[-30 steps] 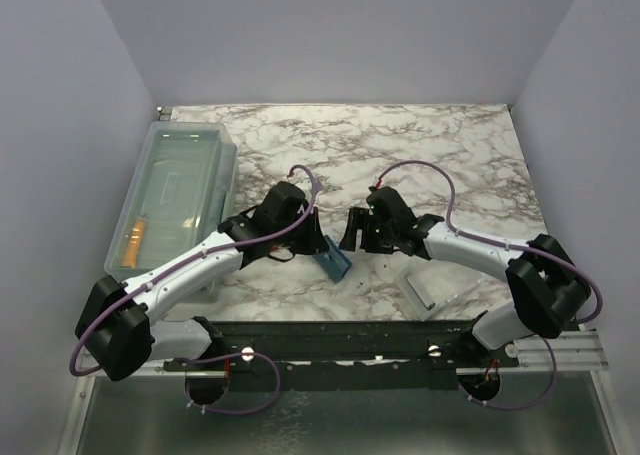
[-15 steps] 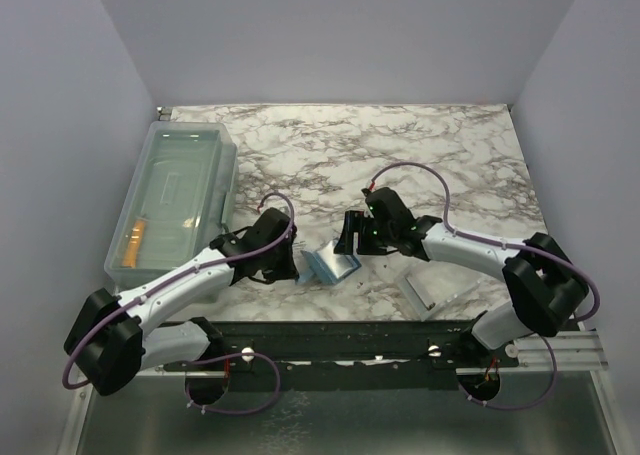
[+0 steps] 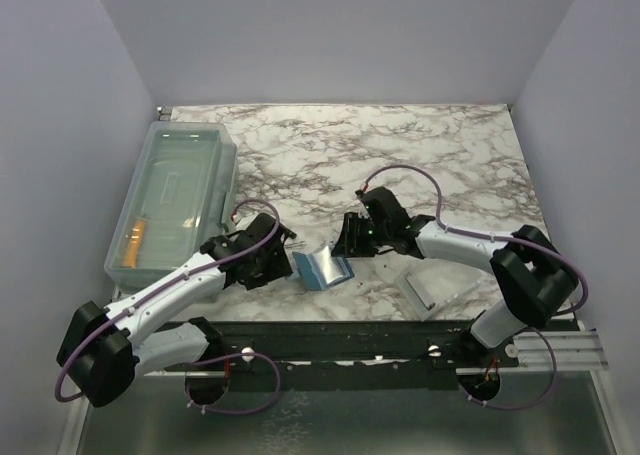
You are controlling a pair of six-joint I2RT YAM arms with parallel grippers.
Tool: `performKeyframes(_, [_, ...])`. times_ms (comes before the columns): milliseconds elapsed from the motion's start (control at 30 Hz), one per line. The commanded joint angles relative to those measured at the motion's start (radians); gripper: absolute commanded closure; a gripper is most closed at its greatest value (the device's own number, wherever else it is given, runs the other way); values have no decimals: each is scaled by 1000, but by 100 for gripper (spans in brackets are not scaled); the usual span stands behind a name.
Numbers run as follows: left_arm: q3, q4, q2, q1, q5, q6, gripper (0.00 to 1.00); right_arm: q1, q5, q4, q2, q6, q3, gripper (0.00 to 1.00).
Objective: Put the credit cards into the card holder
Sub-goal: Open the card holder at the center of the board.
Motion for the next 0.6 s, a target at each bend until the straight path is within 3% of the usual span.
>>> performKeyframes(0, [87,-57,-61,3,72,18,34,13,-140,121,45,30,-7,55])
performKeyframes(400, [116,131,-192,2,268,158,38,111,-177,139,162,46,101,53])
performKeyframes(567, [98,155,-171,2,220,112,51,140,-183,179,185,85,101,56])
